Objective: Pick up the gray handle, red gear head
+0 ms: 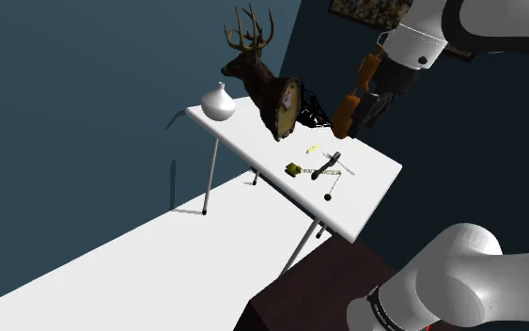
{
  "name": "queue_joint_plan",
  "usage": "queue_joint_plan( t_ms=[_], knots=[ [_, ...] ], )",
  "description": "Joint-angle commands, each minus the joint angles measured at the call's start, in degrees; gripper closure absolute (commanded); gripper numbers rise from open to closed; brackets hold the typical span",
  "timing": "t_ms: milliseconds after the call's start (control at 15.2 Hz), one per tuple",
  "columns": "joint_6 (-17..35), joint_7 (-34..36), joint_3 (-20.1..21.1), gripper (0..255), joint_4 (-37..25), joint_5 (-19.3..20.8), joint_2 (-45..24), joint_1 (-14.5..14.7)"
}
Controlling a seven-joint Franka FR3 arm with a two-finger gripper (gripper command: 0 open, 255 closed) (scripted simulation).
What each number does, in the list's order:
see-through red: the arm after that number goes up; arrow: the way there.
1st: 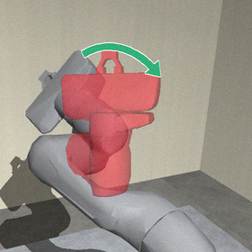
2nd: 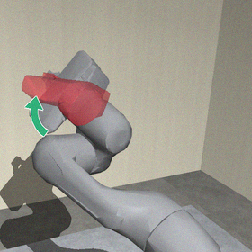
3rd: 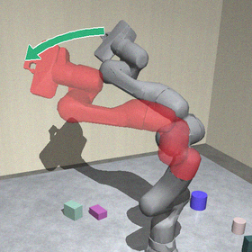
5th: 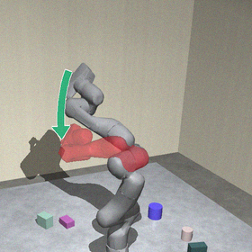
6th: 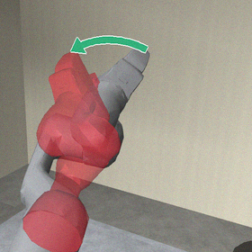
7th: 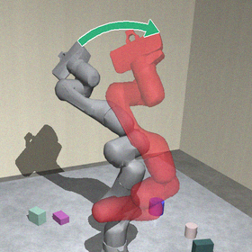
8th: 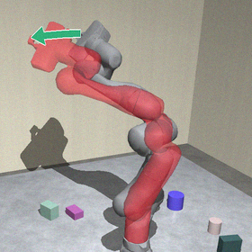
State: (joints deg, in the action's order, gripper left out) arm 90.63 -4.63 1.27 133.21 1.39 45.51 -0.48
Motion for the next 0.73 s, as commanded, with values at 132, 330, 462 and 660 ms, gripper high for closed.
queue_joint_plan(
  t_ms=[132, 330, 462, 660],
  knots=[
    [3.6, 2.4, -0.2, 0, 0.7, 0.1, -2.8, -1.4],
    [8.8, 5.9, -0.6, 0, 1.3, 0.2, -7.2, -3.5],
    [12.2, 8.2, -0.9, 0, 1.4, 0.3, -10.3, -4.9],
    [17.0, 11.6, -1.5, 0, 1.2, 0.4, -15.2, -6.9]
  ],
)
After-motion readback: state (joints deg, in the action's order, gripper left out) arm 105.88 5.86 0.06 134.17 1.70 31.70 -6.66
